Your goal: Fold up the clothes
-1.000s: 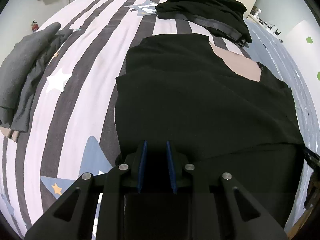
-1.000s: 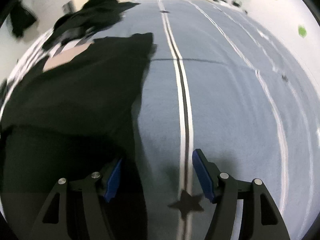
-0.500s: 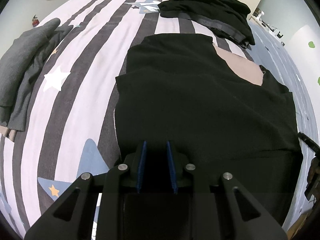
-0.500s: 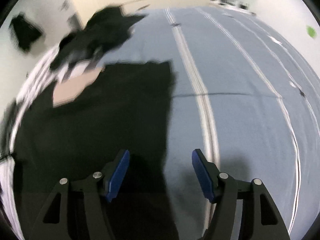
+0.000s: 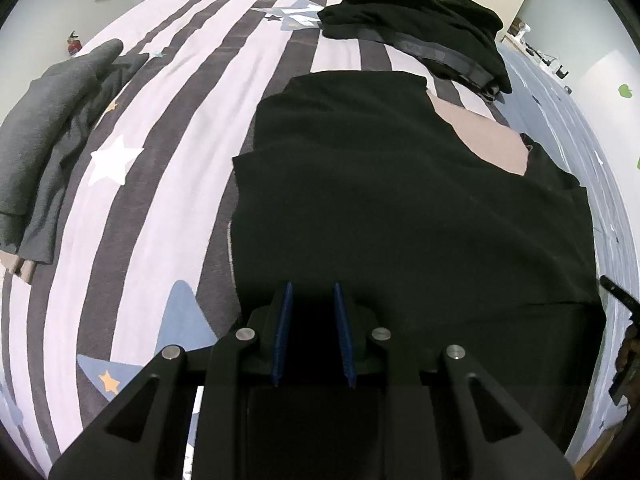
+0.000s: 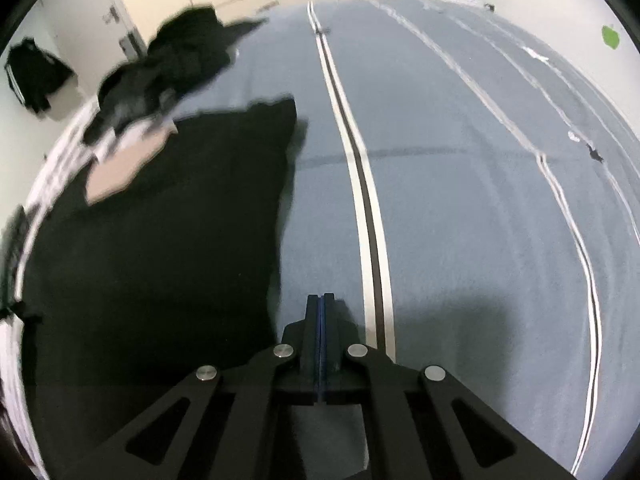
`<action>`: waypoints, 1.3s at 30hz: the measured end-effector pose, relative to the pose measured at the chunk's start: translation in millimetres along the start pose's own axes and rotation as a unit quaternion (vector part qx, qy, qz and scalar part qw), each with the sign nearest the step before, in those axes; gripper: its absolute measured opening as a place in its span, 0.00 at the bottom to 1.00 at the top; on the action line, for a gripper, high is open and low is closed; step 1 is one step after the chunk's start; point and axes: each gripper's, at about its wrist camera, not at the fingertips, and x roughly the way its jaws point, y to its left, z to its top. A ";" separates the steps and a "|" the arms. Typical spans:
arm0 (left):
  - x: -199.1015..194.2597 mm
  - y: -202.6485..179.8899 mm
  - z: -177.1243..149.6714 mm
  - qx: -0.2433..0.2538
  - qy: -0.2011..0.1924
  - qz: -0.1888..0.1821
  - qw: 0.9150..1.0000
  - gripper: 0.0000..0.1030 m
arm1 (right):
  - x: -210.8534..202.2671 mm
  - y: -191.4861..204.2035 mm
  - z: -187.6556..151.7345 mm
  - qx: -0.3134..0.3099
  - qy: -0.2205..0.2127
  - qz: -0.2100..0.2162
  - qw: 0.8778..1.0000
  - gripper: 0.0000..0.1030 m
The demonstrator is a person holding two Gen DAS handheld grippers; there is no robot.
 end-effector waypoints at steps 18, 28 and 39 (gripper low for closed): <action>29.6 33.1 12.2 0.022 -0.006 0.069 0.997 0.56 | 15.9 30.7 -21.4 -0.098 0.012 -0.045 0.994 0.25; -11.7 15.2 54.2 0.024 -0.073 0.007 0.997 0.53 | -18.5 35.5 -3.7 -0.052 -0.032 -0.034 0.998 0.25; 61.4 -63.4 47.4 0.153 -0.038 -0.010 0.987 0.55 | 46.0 129.5 18.7 -0.129 -0.015 0.033 0.991 0.29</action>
